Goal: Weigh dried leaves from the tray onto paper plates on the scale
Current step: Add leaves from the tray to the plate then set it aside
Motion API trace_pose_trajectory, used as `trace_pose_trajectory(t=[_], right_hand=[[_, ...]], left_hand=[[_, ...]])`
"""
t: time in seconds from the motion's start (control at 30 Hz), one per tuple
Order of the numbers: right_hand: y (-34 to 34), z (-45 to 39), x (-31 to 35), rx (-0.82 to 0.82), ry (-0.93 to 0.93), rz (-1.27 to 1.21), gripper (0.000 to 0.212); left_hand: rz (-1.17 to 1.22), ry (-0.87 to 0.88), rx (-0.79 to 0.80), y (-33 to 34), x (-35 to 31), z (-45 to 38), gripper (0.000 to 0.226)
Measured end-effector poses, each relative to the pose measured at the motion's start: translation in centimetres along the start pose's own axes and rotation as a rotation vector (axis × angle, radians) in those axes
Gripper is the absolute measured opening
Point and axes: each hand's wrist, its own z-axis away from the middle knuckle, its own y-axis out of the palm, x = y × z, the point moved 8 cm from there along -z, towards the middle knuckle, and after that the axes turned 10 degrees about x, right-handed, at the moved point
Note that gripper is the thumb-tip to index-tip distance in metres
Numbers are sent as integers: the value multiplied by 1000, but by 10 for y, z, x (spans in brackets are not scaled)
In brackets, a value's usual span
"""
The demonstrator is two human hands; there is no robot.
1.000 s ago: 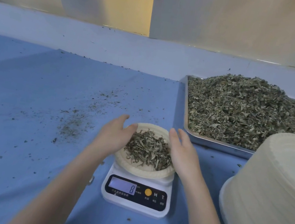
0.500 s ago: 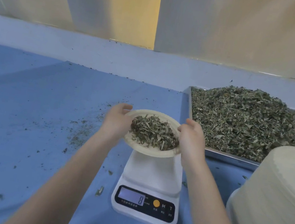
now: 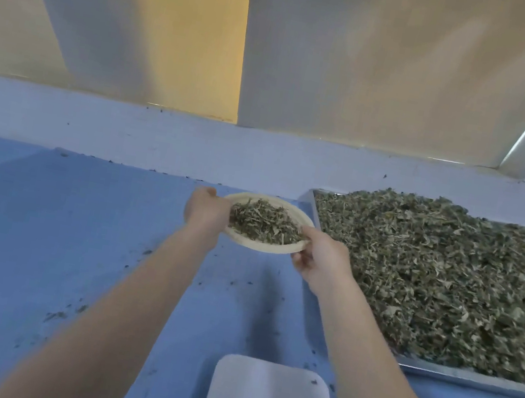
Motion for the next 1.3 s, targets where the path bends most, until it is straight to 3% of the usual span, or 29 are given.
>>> trace_pose_trajectory(t=[0.1,0.2,0.27,0.37,0.47,0.57,0.67,0.73,0.8,0.93,1.13,1.3], right_hand=[[6,-49,-4,-91,-4,-78,13],[13,-102,-14,-172,-11,-54,17],[16,-138,-19,-227,-36,-44,27],[18,-182,-26,-252,-24,-80,27],[26,-216,-26,-178,-11,-147,36],[27,-245,-31,-191,-8,-415,38],[27,-261,-34,-304,60,-649,37],[36,-266,-28,-178,75,-397,38],[37,-283,-29,-131,25,-481,36],[55,-266,-23,-55,10,-439,14],[62,-190,-11,62,-15,-503,15],[61,-77,-12,145,-1,-457,11]], left_hand=[[169,-120,54,18,15,-36,6],[268,-181,113,39,35,-72,26],[287,-197,175,56,46,-94,15],[301,-206,257,79,61,-123,26],[350,-250,332,100,73,-142,12],[357,-264,367,114,86,-157,22],[381,-286,384,124,98,-162,16],[400,-302,387,127,104,-162,11],[402,-307,383,128,106,-161,13],[414,-277,347,120,91,-154,13],[371,-196,361,102,40,-105,11],[256,-140,396,85,12,-24,12]])
